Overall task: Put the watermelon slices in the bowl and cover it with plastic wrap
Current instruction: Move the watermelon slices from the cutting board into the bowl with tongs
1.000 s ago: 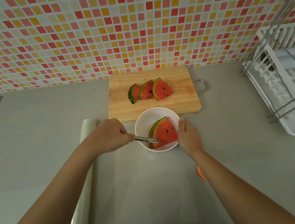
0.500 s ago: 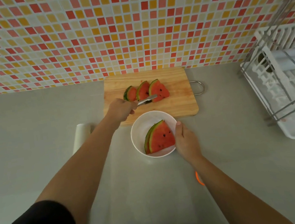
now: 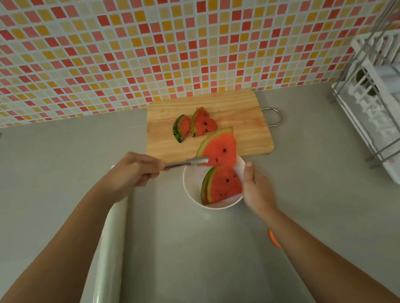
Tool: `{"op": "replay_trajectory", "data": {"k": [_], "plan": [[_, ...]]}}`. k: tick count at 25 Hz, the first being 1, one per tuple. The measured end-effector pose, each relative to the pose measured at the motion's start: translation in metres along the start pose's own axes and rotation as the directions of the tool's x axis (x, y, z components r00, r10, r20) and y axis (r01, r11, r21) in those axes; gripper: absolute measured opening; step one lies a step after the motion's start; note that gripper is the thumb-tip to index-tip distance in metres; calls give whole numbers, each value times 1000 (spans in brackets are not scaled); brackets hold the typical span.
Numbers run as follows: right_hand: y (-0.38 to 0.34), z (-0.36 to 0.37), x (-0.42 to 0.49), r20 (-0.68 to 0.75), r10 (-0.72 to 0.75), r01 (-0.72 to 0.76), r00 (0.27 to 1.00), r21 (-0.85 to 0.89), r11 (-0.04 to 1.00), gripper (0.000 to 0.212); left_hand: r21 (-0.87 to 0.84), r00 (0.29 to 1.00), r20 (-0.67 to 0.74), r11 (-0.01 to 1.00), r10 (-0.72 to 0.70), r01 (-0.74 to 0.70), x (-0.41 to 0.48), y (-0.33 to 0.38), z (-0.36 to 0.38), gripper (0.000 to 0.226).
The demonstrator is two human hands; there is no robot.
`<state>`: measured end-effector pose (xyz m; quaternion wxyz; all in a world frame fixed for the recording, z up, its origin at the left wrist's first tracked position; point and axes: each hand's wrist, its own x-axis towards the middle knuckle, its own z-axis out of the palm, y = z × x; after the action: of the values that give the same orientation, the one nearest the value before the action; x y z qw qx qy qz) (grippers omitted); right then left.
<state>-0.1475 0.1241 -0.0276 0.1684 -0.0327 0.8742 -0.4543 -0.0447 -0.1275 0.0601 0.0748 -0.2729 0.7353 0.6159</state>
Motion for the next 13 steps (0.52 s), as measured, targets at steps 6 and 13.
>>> {"op": "replay_trajectory", "data": {"k": [6,13], "plan": [[-1,0,0,9,11,-11,1000,1,1000,57,372,1000,26,928,-12,2,-33,-4,32,19],[-3,0,-1,12,-21,21,1000,31,999,51,802,993,49,589,103,-101,-56,39,30,30]]}}
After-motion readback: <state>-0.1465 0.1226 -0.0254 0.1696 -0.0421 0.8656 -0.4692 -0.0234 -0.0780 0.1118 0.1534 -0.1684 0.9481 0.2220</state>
